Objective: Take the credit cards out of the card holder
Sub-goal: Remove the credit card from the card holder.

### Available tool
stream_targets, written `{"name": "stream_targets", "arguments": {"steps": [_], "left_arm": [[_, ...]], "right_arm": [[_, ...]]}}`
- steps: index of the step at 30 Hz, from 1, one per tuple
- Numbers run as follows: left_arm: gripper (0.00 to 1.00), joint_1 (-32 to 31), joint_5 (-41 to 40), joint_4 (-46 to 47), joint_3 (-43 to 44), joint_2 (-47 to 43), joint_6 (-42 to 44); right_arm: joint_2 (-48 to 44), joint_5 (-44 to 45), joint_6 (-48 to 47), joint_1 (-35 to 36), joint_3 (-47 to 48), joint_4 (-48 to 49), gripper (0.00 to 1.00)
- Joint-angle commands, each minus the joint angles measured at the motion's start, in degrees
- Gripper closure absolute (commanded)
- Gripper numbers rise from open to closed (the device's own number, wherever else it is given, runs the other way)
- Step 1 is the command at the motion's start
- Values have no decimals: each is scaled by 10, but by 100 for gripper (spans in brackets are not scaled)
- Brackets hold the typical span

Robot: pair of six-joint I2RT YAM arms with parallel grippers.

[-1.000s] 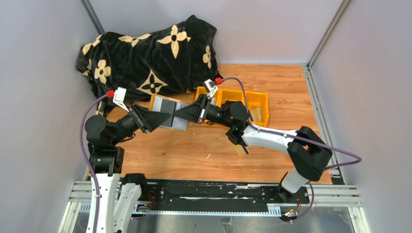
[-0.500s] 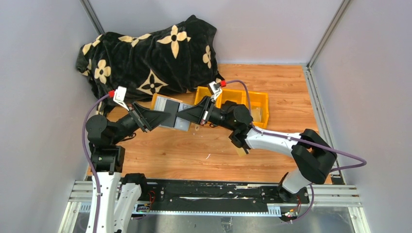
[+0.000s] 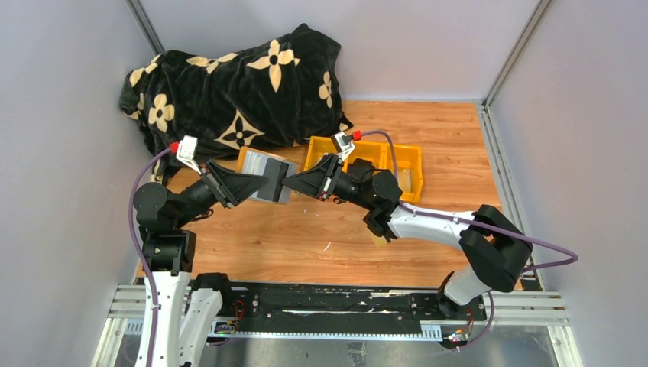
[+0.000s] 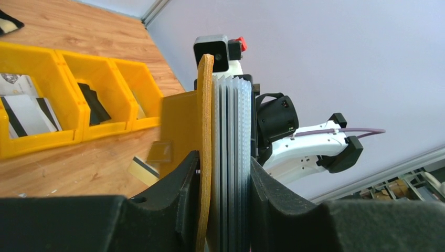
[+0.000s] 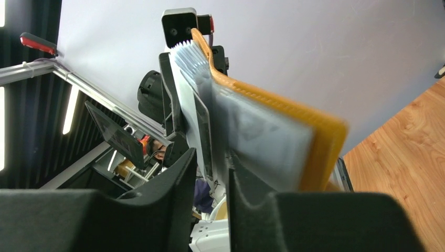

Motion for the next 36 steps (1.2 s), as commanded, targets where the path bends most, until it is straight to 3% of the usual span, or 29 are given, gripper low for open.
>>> {"name": "stream_targets", "arguments": {"steps": [1, 4, 13, 17, 20, 23, 36], "left_arm": [[92, -5, 20, 46, 16, -13, -16], [100, -6, 18, 42, 20, -12, -16], [100, -5, 13, 37, 22, -9, -18], [100, -6, 15, 29, 24, -8, -10], [100, -6, 13, 27, 28, -7, -10], [100, -5, 12, 29, 31, -6, -12], [100, -5, 7, 39, 51, 2, -24]], "right_arm": [[19, -12, 10, 1, 19, 19, 62], [31, -20, 25, 1, 31, 43, 57], [75, -44, 78, 8, 77, 109, 61], [85, -56, 94, 9, 93, 136, 72], [85, -57, 99, 9, 86, 141, 89], [79, -53, 99, 5, 65, 145, 97], [19, -63, 94, -47, -43, 172, 100]]}}
